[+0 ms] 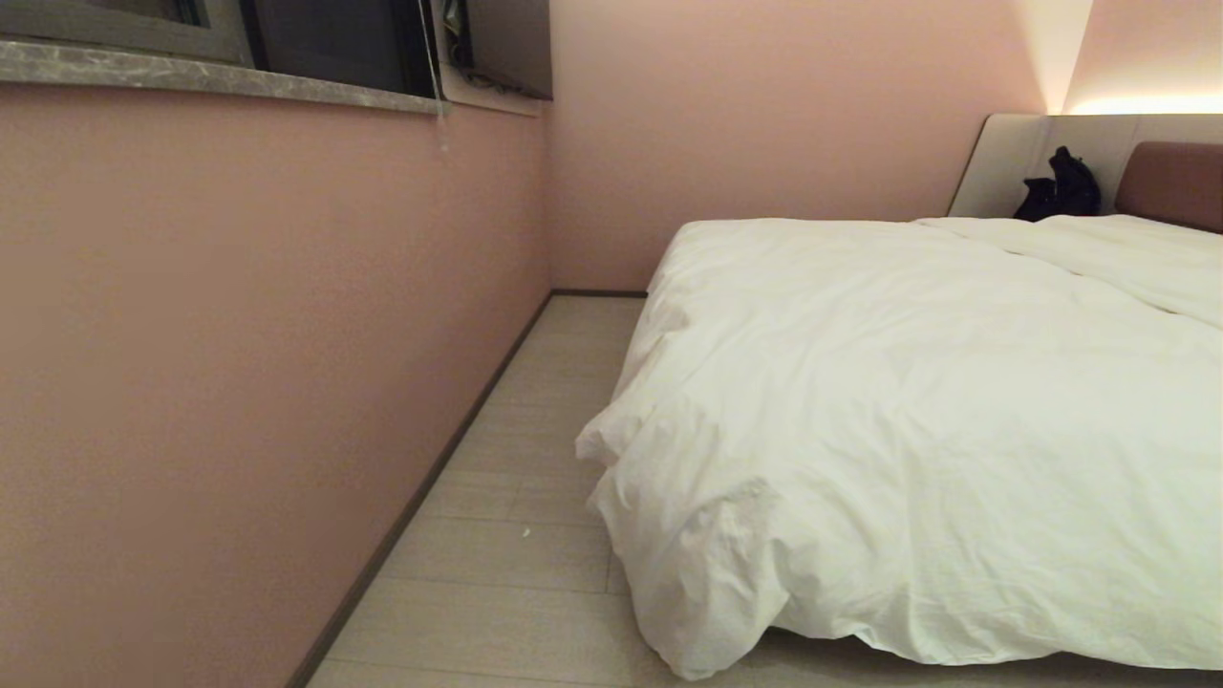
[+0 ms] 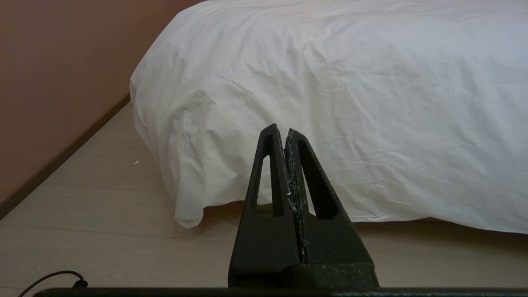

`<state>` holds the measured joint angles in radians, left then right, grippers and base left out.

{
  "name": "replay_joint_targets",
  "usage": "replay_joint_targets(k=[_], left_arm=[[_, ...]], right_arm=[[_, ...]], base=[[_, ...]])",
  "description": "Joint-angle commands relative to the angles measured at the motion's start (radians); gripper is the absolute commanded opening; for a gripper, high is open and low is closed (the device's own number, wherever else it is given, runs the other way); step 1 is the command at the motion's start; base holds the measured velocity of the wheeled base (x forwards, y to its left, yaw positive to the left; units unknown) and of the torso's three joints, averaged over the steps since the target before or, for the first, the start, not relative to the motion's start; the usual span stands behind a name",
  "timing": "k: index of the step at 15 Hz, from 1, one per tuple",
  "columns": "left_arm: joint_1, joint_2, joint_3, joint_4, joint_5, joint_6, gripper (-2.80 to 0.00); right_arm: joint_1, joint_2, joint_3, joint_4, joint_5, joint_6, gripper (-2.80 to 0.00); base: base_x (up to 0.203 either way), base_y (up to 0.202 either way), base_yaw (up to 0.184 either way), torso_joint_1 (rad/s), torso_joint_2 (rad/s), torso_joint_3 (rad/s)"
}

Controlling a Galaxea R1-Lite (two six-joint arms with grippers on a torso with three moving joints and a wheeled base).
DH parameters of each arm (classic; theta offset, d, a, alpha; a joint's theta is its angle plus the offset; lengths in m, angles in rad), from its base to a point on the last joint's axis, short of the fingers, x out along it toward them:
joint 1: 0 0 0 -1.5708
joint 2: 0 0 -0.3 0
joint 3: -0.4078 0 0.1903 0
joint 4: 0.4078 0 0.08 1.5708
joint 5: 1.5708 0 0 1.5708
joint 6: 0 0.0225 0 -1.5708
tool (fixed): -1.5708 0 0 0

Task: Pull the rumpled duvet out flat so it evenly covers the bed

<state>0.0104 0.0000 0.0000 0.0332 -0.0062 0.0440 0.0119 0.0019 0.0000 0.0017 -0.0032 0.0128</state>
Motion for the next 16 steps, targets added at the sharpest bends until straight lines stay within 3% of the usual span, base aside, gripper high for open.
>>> replay_joint_targets(k=[1, 12, 16], left_arm=[[0.0, 0.0, 0.0, 0.001, 0.0, 0.0, -2.8], [0.0, 0.0, 0.0, 0.001, 0.0, -0.001, -2.8], [0.0, 0.0, 0.0, 0.001, 0.0, 0.0, -2.8]], right_arm=[[0.0, 0.001, 0.0, 0.0, 0.0, 0.0, -2.8], [0.0, 0.001, 0.0, 0.0, 0.0, -0.002, -2.8], [0.0, 0.0, 0.0, 0.0, 0.0, -0.002, -2.8]], base=[[0.0, 0.0, 0.0, 0.0, 0.0, 0.0], [0.0, 0.0, 0.0, 0.0, 0.0, 0.0], [0.137, 0.0, -0.002, 0.004, 0.0, 0.004]])
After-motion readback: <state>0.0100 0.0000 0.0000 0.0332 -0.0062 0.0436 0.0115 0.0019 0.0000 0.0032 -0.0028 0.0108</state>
